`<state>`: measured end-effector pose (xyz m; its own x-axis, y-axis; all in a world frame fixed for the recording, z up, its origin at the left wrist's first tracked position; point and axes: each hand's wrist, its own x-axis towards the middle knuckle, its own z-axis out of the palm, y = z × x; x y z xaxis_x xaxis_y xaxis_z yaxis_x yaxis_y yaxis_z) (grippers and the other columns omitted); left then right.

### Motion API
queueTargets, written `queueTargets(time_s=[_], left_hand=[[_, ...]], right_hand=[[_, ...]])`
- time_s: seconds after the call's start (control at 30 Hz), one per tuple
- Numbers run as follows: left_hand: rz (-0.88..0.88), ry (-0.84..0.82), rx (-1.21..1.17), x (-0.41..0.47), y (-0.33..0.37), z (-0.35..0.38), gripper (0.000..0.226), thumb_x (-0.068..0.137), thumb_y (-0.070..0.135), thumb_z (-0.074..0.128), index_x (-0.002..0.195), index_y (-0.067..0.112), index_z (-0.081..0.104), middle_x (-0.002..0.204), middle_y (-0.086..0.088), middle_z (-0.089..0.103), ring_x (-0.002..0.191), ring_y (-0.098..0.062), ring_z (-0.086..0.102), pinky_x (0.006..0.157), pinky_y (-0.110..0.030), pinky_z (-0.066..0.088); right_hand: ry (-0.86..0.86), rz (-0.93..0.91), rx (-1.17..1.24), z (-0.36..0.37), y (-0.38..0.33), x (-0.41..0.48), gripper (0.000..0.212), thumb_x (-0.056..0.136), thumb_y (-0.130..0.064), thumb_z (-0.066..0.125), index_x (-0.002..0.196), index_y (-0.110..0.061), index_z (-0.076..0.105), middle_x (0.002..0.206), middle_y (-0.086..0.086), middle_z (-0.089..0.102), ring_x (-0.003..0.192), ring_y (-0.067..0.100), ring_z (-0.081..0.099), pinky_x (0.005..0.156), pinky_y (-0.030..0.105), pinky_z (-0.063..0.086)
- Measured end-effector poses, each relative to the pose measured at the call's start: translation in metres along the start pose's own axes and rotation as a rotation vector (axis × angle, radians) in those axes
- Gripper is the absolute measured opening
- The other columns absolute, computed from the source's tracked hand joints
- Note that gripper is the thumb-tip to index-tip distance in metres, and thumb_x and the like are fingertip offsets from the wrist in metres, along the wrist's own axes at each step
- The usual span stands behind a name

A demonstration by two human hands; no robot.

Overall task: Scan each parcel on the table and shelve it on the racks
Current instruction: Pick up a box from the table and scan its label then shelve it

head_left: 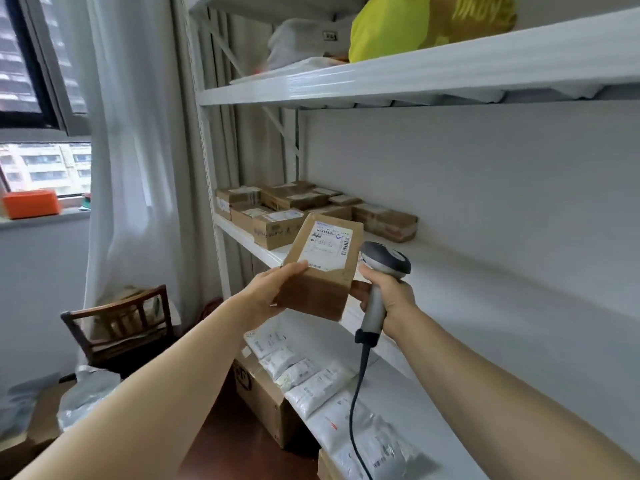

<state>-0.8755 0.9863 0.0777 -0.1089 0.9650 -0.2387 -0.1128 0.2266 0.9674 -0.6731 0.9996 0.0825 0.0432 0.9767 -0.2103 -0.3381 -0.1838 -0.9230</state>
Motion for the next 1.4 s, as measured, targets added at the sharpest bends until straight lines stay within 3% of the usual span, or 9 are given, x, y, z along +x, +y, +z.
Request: queueTargets(time_s=[0.1, 0.57, 0.73, 0.83, 0.9, 0.97, 1.03, 1.13, 1.4], left_hand=[[-0.036, 0.037, 0.033, 0.054, 0.017, 0.005, 0.074, 0.063, 0.053, 0.082, 0.12, 0.02, 0.051, 0.119, -0.01, 0.057, 0.11, -0.026, 0.057, 0.097, -0.044, 0.051], [-0.115, 0.017, 0.124, 0.264, 0.043, 0.011, 0.046, 0.084, 0.049, 0.065, 0.116, 0.022, 0.047, 0.108, -0.005, 0.053, 0.109, -0.025, 0.051, 0.102, -0.045, 0.045], [-0.073, -0.081, 0.377, 0.329, 0.05, 0.004, 0.037, 0.091, 0.061, 0.047, 0.108, 0.029, 0.054, 0.103, -0.001, 0.056, 0.092, -0.02, 0.052, 0.083, -0.035, 0.044], [0.088, -0.08, 0.662, 0.37, 0.055, 0.002, 0.062, 0.095, 0.055, 0.042, 0.148, 0.023, 0.03, 0.139, -0.014, 0.048, 0.12, -0.034, 0.051, 0.093, -0.043, 0.047], [0.235, -0.086, 0.772, 0.382, 0.061, 0.005, 0.059, 0.099, 0.045, 0.042, 0.152, 0.031, 0.02, 0.148, -0.018, 0.033, 0.129, -0.038, 0.043, 0.106, -0.046, 0.039], [0.415, -0.141, 0.877, 0.388, 0.062, 0.008, 0.049, 0.101, 0.027, 0.043, 0.147, 0.037, 0.034, 0.155, -0.011, 0.018, 0.139, -0.033, 0.028, 0.114, -0.04, 0.029], [0.575, -0.243, 1.066, 0.397, 0.061, 0.011, 0.052, 0.097, 0.012, 0.046, 0.145, 0.03, 0.04, 0.159, -0.005, 0.01, 0.147, -0.026, 0.01, 0.119, -0.035, 0.015], [0.651, -0.369, 1.367, 0.413, 0.061, 0.018, 0.061, 0.098, 0.01, 0.043, 0.153, 0.023, 0.021, 0.161, -0.007, 0.007, 0.148, -0.025, -0.005, 0.119, -0.035, 0.008], [0.594, -0.394, 1.599, 0.454, 0.076, 0.046, 0.069, 0.098, 0.002, 0.038, 0.155, 0.019, 0.004, 0.159, -0.008, 0.003, 0.147, -0.031, -0.002, 0.114, -0.053, 0.027]], right_hand=[[-0.016, 0.023, -0.034, 0.011, -0.011, 0.054, 0.027, 0.077, -0.023, 0.08, 0.096, -0.011, 0.065, 0.083, 0.012, 0.074, 0.065, 0.022, 0.072, 0.049, 0.024, 0.047], [0.013, 0.128, -0.108, 0.059, -0.019, 0.233, 0.025, 0.08, -0.021, 0.077, 0.098, -0.007, 0.067, 0.077, 0.008, 0.071, 0.055, 0.018, 0.067, 0.044, 0.021, 0.047], [0.122, 0.146, -0.072, 0.09, -0.012, 0.286, 0.039, 0.077, -0.025, 0.08, 0.108, -0.008, 0.063, 0.091, 0.012, 0.071, 0.067, 0.024, 0.072, 0.046, 0.024, 0.051], [0.183, 0.155, -0.041, 0.109, -0.009, 0.311, 0.046, 0.073, -0.027, 0.083, 0.109, -0.007, 0.062, 0.099, 0.015, 0.07, 0.08, 0.029, 0.073, 0.057, 0.03, 0.056], [0.224, 0.163, -0.035, 0.119, -0.006, 0.325, 0.061, 0.059, -0.034, 0.089, 0.109, -0.009, 0.066, 0.103, 0.015, 0.07, 0.089, 0.032, 0.071, 0.073, 0.036, 0.058], [0.259, 0.17, -0.048, 0.123, -0.003, 0.337, 0.075, 0.044, -0.042, 0.091, 0.107, -0.01, 0.069, 0.102, 0.014, 0.072, 0.093, 0.034, 0.07, 0.087, 0.044, 0.056], [0.279, 0.17, -0.028, 0.126, -0.003, 0.343, 0.062, 0.053, -0.038, 0.09, 0.104, -0.009, 0.07, 0.101, 0.015, 0.073, 0.094, 0.033, 0.07, 0.088, 0.044, 0.056], [0.311, 0.169, -0.003, 0.125, -0.003, 0.348, 0.052, 0.061, -0.03, 0.088, 0.104, -0.006, 0.07, 0.102, 0.016, 0.073, 0.094, 0.03, 0.07, 0.082, 0.038, 0.058], [0.419, 0.134, 0.075, 0.102, -0.014, 0.334, 0.021, 0.077, -0.017, 0.079, 0.089, -0.005, 0.066, 0.078, 0.013, 0.066, 0.065, 0.022, 0.064, 0.08, 0.036, 0.057]])
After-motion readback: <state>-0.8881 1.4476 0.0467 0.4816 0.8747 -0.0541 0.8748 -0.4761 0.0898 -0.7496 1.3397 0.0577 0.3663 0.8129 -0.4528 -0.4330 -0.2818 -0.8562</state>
